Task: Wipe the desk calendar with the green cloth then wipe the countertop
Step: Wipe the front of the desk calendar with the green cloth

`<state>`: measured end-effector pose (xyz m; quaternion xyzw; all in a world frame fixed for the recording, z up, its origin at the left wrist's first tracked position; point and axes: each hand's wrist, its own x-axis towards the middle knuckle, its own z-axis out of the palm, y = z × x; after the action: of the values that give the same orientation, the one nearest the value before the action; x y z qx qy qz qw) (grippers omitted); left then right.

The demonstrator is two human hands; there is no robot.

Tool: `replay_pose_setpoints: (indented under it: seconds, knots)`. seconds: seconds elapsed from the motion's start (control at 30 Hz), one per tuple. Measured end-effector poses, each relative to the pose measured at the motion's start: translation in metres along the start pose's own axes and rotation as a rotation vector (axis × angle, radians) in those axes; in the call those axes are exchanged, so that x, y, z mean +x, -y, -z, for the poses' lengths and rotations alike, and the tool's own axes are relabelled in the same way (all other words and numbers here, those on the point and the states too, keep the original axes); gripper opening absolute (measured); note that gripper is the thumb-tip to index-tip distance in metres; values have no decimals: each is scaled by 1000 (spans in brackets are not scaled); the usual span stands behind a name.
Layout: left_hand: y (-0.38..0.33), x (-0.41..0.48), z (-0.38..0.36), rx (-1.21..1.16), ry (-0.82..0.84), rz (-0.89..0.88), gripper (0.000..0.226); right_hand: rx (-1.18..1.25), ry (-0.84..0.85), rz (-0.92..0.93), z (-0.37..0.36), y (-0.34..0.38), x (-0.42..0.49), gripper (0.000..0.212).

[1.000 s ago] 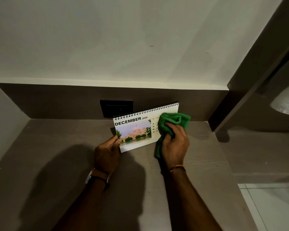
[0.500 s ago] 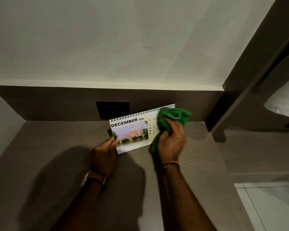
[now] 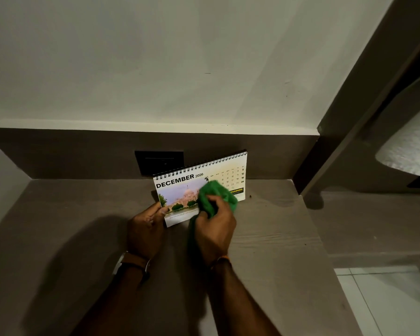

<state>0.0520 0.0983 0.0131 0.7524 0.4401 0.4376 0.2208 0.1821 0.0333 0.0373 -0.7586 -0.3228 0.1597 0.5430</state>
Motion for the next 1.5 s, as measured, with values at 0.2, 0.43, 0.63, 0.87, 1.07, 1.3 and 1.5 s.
replay_pose_setpoints:
  seconds: [0.2,0.43,0.63,0.87,1.07,1.3,1.5]
  knots:
    - [8,-1,1,0,38,-6,29,-146,234,352,-13,0,-21,31]
    - [5,-1,1,18,25,-30,23,10,-299,140,22,-4,31,49]
    - [7,-2,0,-74,1,91,26,-206,43,599,-11,5,5,44]
    - [10,-2,5,-74,76,111,21,-344,233,636,-19,-24,-27,39]
    - [13,-3,2,-27,18,50,27,-521,355,573,2,-15,-5,35]
    - [11,-2,2,-22,0,33,23,-448,-14,267,56,-32,44,37]
    - [10,-2,2,-88,14,95,28,-420,-161,-46,55,-22,61,35]
